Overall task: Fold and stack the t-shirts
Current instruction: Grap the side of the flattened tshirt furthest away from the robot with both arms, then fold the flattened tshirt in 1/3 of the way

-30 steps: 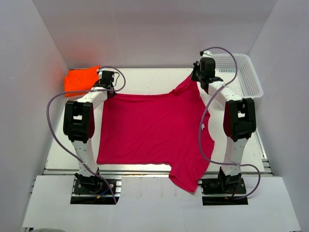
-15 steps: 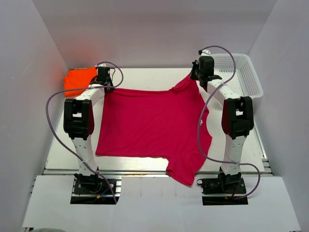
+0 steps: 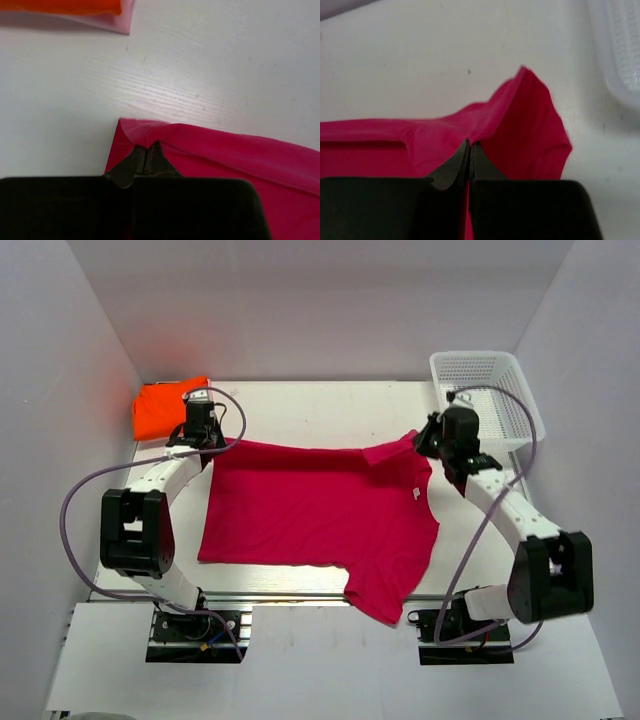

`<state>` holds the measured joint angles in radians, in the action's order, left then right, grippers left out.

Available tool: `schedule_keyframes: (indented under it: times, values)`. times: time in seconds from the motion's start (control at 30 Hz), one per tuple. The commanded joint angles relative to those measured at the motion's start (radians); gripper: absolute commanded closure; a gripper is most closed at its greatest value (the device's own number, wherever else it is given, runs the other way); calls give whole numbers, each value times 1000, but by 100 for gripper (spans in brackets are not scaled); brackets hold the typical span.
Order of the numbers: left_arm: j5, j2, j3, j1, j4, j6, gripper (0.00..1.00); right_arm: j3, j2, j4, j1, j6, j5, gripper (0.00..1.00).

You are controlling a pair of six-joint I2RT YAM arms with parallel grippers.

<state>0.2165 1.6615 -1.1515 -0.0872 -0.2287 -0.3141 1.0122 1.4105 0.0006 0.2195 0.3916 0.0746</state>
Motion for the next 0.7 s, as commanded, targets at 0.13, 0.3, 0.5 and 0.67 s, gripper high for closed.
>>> schedule_keyframes:
  times: [0.13, 0.3, 0.5, 0.67]
  values:
    - [-12, -129, 139, 6, -9, -23, 100, -264, -217, -74, 12, 156, -62, 100]
    - [-23, -181, 242, 6, -18, -42, 100, -452, -366, -94, 38, 233, -105, 100]
    - [-23, -201, 298, 6, -66, -94, 100, -621, -464, -71, 67, 309, -139, 99]
    - [24, -219, 285, 6, -181, -163, 71, -718, -463, -54, 96, 326, -196, 86]
